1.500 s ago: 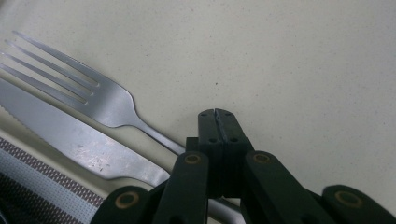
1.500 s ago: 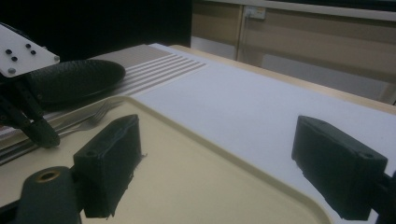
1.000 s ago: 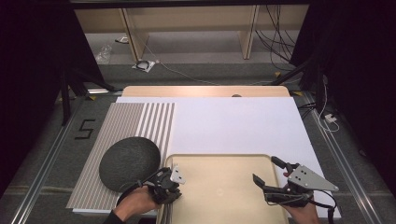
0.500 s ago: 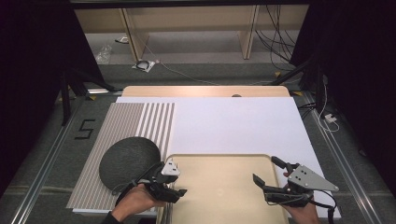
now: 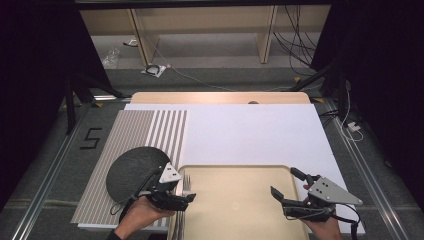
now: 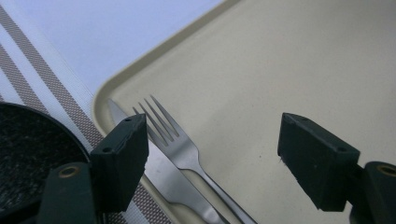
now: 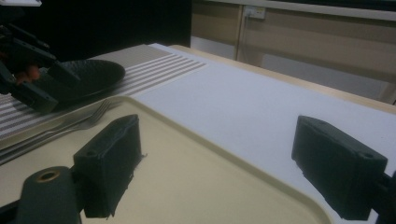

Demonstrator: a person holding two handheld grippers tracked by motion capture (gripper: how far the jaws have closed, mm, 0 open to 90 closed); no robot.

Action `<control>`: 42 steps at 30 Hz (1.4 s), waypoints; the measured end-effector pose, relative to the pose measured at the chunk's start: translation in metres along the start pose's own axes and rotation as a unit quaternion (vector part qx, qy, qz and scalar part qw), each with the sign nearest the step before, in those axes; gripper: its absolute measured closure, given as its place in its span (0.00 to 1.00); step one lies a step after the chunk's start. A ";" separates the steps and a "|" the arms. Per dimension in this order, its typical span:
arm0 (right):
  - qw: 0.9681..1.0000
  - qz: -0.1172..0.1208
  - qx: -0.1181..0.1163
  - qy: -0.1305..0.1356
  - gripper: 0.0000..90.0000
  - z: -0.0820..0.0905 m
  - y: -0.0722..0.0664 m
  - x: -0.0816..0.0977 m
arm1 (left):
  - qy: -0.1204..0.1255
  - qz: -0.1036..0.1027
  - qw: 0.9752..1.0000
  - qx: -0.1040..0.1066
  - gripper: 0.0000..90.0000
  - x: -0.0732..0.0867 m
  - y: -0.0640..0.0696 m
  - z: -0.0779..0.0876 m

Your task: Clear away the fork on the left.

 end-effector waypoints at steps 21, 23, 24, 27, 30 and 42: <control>1.000 0.000 0.000 -0.001 0.18 0.000 0.000 0.000 | 0.083 0.061 0.993 -0.050 0.21 -0.007 -0.025 0.027; 1.000 0.000 0.000 -0.001 0.18 0.000 0.000 0.000 | 0.087 0.068 0.993 -0.053 0.20 -0.006 -0.027 0.028; 1.000 0.000 -0.001 0.000 0.18 0.000 0.000 0.000 | 0.090 0.071 0.992 -0.054 0.20 -0.006 -0.028 0.029; 1.000 0.000 0.000 0.000 0.18 0.000 0.000 0.000 | 0.100 0.079 0.990 -0.062 0.20 -0.006 -0.032 0.032; 1.000 -0.001 0.000 -0.001 0.18 0.000 0.000 0.000 | 0.107 0.092 0.987 -0.073 0.20 -0.005 -0.037 0.035; 1.000 -0.002 0.001 0.000 0.18 0.000 0.002 0.000 | 0.127 0.149 0.974 -0.116 0.20 0.004 -0.054 0.048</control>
Point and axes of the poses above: each handheld gripper's, and its own axes: z roughly backward along the jaws, x roughly out of its underside, y roughly to its right, the point moved 6 cm from there along -z, roughly forward along the jaws, and after that the axes turned 9 degrees about y, right-handed, at the moved point
